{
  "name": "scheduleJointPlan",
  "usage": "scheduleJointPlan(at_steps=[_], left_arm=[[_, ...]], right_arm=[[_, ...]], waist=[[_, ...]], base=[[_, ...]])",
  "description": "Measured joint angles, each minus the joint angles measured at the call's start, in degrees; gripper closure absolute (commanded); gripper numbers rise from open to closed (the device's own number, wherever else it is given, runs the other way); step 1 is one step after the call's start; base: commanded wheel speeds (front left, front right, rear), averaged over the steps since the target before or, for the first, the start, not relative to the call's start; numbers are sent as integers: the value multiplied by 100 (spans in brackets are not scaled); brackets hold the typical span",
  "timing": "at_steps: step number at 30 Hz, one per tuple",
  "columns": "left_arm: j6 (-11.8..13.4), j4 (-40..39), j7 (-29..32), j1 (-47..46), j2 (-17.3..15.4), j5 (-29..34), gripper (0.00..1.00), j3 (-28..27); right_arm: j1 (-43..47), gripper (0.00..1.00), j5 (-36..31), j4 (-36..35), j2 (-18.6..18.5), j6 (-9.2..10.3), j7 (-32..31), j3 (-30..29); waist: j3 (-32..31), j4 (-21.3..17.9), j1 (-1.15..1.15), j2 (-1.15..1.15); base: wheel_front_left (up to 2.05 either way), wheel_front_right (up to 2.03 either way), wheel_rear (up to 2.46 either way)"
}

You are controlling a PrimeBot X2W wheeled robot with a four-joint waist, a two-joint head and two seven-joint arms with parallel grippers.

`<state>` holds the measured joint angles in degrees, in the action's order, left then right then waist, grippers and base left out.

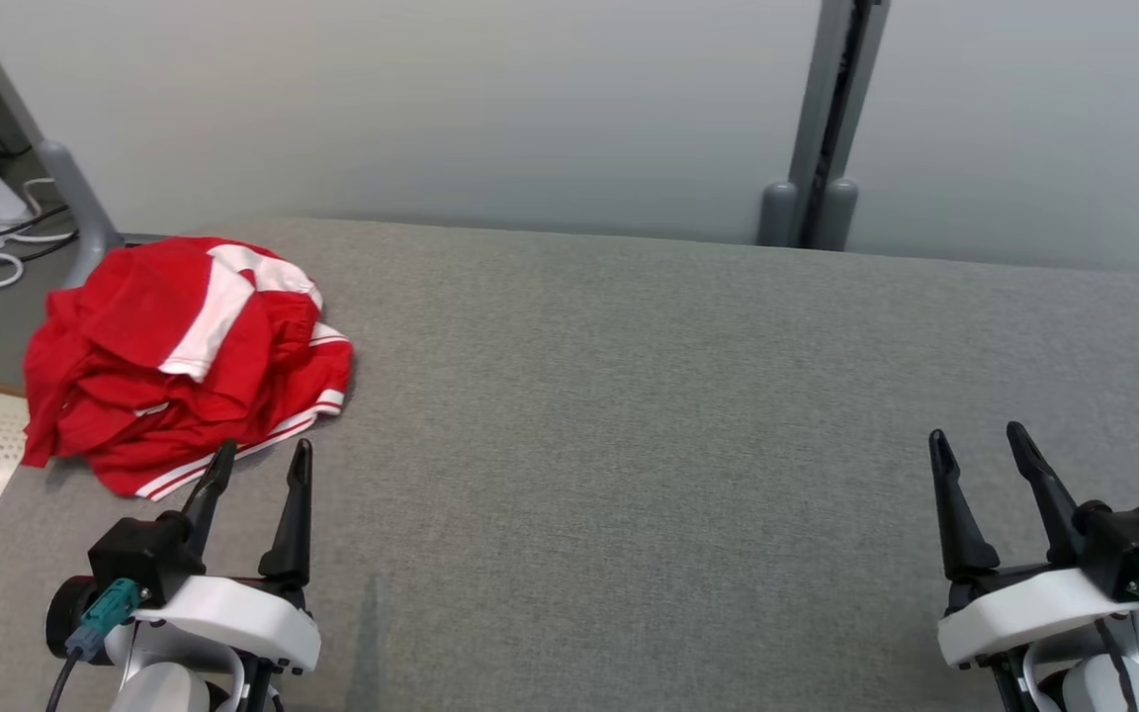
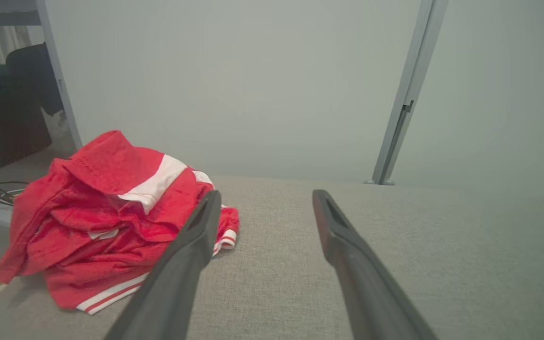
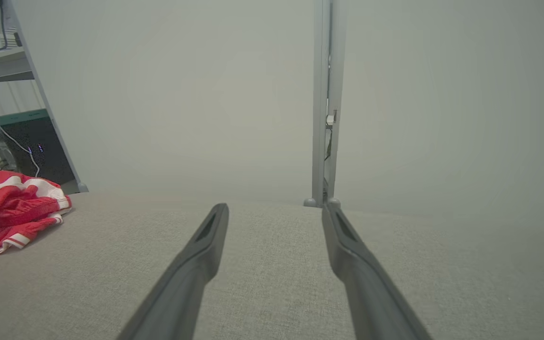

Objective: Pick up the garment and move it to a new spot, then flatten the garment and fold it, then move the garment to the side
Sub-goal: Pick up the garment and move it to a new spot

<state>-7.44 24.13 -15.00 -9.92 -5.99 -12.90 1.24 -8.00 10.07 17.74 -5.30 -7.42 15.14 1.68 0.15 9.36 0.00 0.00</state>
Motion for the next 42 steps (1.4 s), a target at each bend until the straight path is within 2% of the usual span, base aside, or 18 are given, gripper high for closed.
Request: scheduleJointPlan(at_steps=[12,19,42], left_arm=[[0,30,-8,-49,-38,-29,0,-271],[0,58,-8,-48,-11,-51,0,-310],[0,121,-8,-164,38,-29,0,-285]], right_arm=[[-90,0,10,-91,81,0,0,227],[-98,0,14,-137,102,0,0,271],[-111,0,-60,-193,71,0,0,257]], waist=[[27,960,0,0],[33,1308,0,0],[183,1391,0,0]], base=[[0,0,0],[0,0,0],[0,0,0]])
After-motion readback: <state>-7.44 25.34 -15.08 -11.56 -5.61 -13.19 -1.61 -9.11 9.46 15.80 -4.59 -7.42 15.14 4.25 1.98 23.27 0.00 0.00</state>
